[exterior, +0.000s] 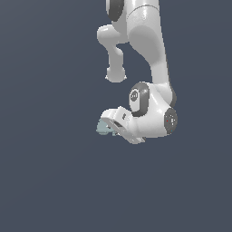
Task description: Pick up the object and move it to a goal position.
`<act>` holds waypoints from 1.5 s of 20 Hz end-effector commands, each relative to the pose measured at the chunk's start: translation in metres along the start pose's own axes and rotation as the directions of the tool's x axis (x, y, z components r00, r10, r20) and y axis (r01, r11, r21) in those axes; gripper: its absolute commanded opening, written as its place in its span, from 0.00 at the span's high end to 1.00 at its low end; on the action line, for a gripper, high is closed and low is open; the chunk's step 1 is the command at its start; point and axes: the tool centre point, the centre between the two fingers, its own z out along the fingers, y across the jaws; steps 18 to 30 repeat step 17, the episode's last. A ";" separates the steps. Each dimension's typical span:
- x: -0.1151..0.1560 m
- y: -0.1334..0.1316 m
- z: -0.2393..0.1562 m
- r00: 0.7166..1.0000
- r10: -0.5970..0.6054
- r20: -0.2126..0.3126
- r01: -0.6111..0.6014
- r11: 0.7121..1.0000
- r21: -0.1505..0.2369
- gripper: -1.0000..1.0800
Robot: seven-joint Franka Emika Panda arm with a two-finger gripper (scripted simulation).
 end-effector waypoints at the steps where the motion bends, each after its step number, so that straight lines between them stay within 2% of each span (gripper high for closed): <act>1: 0.010 0.007 -0.009 1.000 -0.001 0.001 0.001 1.000 -0.001 1.00; 12: 0.034 0.021 -0.028 1.000 -0.002 0.001 0.002 1.000 -0.002 1.00; 30: 0.036 0.023 -0.030 1.000 -0.002 0.001 0.002 1.000 -0.002 1.00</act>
